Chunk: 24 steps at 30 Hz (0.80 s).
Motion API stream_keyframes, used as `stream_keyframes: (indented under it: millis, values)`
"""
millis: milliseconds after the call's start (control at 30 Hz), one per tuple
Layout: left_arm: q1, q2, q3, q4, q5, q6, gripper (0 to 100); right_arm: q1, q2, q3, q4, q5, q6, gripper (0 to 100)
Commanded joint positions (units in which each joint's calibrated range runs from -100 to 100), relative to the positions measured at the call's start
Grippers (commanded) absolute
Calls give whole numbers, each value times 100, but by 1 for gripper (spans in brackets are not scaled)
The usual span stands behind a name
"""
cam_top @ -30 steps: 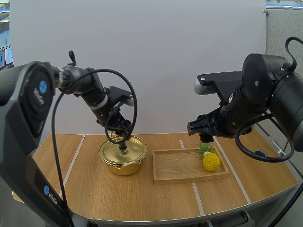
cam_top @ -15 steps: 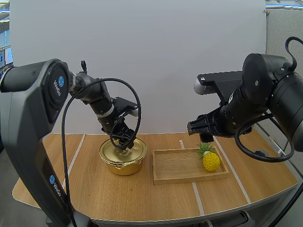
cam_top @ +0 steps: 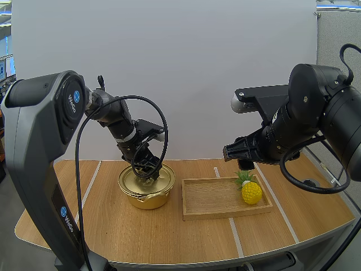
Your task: Open the pot, put the pineapple inside, and close it
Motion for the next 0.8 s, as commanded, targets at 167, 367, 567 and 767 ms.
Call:
stream_keyframes:
  millis: [167, 367, 567, 767]
  values:
    - [-19, 68, 10, 22, 393, -8, 0, -14, -17, -39, -36, 0, 7, 100]
    - [-19, -397, -6, 22, 427, -47, 0, -14, -17, -39, -36, 0, 7, 100]
    - [-19, -1229, -458, 40, 868, -157, 0, -14, -17, -39, -36, 0, 7, 100]
    - [-19, -2106, -1314, 61, 1088, -363, 0, -14, -17, -39, -36, 0, 7, 100]
